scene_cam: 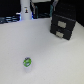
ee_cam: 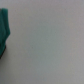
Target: Open the kcup holder, insert the kcup into the holder, and close the kcup holder
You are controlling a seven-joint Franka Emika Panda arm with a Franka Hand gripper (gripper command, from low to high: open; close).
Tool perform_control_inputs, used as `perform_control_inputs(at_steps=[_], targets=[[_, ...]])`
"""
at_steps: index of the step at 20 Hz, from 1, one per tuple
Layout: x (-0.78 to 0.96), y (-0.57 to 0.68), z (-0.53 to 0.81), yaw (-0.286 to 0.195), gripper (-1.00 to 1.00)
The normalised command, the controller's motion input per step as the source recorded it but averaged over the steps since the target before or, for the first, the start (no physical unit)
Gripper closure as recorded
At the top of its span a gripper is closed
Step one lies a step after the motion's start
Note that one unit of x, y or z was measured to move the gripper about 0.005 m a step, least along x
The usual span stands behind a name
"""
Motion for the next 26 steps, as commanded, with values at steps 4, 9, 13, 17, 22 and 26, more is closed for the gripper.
perform_control_inputs(at_steps=[4, 9, 13, 17, 22, 26], targets=[[-0.20, 0.72, 0.07, -0.179, -1.00], [-0.16, 0.75, 0.05, -0.181, -1.00], [-0.06, 0.82, 0.01, -0.185, -1.00], [-0.08, 0.83, -0.03, -0.184, -1.00], [-0.18, 0.74, -0.10, -0.178, -1.00], [-0.18, 0.63, -0.17, -0.168, -1.00]])
